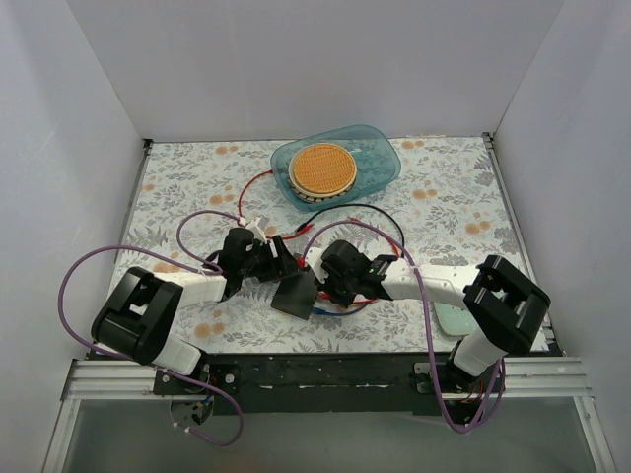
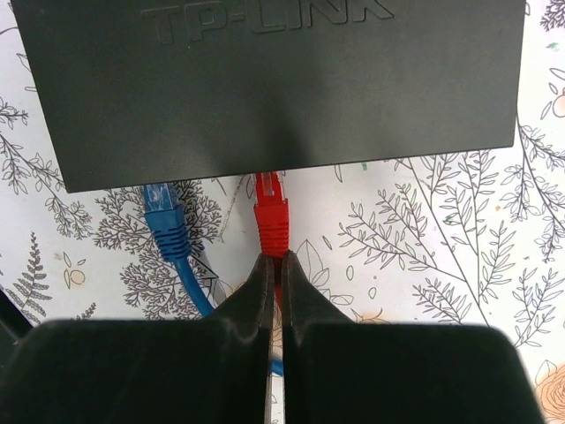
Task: Insert the plug into the switch port
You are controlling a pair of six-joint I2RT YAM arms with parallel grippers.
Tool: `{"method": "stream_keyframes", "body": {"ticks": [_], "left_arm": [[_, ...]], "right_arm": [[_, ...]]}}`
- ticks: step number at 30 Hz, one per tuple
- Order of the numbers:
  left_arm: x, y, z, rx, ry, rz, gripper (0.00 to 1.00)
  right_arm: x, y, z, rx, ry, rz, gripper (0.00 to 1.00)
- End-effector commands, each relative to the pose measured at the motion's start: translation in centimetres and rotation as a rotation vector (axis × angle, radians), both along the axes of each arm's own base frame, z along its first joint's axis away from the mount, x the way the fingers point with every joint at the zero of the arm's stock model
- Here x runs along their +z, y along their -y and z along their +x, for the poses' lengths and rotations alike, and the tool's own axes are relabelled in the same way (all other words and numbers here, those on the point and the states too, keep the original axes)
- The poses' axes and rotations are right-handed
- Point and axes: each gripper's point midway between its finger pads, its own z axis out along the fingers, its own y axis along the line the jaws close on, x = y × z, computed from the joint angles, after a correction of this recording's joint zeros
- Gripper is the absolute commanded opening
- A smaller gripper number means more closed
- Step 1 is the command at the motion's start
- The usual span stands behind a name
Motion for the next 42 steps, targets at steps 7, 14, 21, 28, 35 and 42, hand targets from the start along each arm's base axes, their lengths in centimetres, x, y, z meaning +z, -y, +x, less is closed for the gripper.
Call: {"method": "stream_keyframes", "body": {"ticks": [7,14,21,28,35,42], "left_arm": [[-0.3,2.2,-4.2,-0.118,-0.095,-0.082,0.58],[-0.2,2.0,-5.3,-0.072,-0.127,-0.116,0.51],[0.5,1.4,-6.0,0.019,-0.133,-0.154,0.44],[0.3,1.9,-6.2,0.05,-0.149,-0.124,0.41],[-0.2,2.5,-6.4,0.104,-0.191,-0.122,0.33],[0.3,1.8,-6.3,0.176,-0.179,-0.128,0.29]], "right_arm": [[6.9,-7.0,3.0,0.017,0.146,0.294,0.01],[8.4,-7.8,4.1,-0.055,0.174,0.362,0.01],[9.5,-8.8,4.4,-0.093,0.182,0.406,0.01],[9.5,-9.7,3.7,-0.067,0.17,0.403,0.01],[10.5,-10.5,3.1,-0.049,0.174,0.43,0.01],[11.8,-11.3,3.2,-0.056,0.175,0.48,0.01]]}}
